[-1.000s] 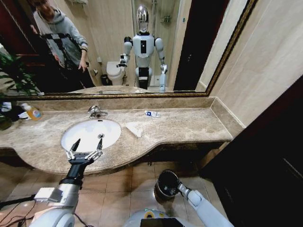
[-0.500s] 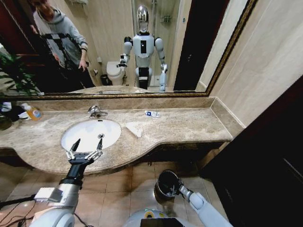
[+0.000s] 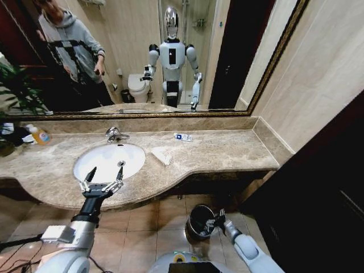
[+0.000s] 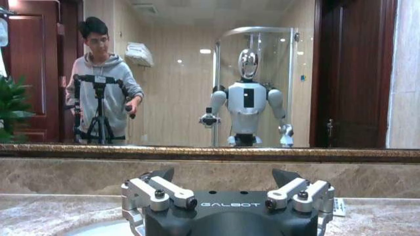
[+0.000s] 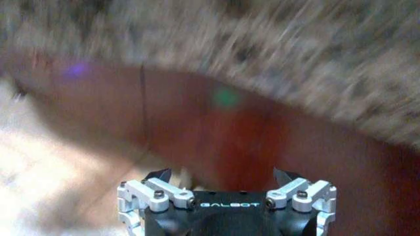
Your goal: Pick up the trash from the sink and place it in the trash bin.
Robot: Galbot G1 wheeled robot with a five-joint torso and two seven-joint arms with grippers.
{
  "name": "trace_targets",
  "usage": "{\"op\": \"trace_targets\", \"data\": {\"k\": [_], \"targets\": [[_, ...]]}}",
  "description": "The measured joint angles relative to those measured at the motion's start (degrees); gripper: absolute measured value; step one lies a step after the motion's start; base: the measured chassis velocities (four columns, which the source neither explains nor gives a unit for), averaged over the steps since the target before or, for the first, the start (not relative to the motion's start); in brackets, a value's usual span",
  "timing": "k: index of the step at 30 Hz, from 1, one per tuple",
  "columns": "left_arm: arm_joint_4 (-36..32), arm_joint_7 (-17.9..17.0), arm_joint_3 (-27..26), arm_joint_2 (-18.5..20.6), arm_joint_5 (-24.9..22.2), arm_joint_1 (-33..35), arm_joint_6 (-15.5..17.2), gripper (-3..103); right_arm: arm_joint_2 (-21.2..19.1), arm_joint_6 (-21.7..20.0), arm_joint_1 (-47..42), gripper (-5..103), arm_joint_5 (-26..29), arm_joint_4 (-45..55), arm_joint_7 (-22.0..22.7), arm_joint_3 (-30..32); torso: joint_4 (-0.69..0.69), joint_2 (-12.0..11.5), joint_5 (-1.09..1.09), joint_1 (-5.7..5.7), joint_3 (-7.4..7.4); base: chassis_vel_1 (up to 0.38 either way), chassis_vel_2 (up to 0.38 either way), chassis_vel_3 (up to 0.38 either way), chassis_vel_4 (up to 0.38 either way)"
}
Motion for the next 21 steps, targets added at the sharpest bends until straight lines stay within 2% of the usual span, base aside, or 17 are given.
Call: {"op": "trace_targets", "data": {"k": [10,16,21], "targets": [[0.00,0.01,0.01,0.00,0.00,0.00,0.00,100,-0.55,-2.15,-15.75,100,4.83,26.22,0.36,10.61,-0.01,0.00,-0.01,0.00,0.00,0.000,0.000,0.000,0.000],[0.00,0.00,0.00,0.00,0.00,0.00,0.00,100,-0.19,-2.29,-18.82,100,4.91,31.82,0.94,11.80,0.00,0.00,-0.01,0.00,0.00,0.000,0.000,0.000,0.000],[0.00,0.00,0.00,0.00,0.00,0.00,0.00,100,0.02,-2.45,-21.02,100,4.62,37.56,1.31,9.92,0.00,0.00,-0.01,0.00,0.00,0.000,0.000,0.000,0.000]]}}
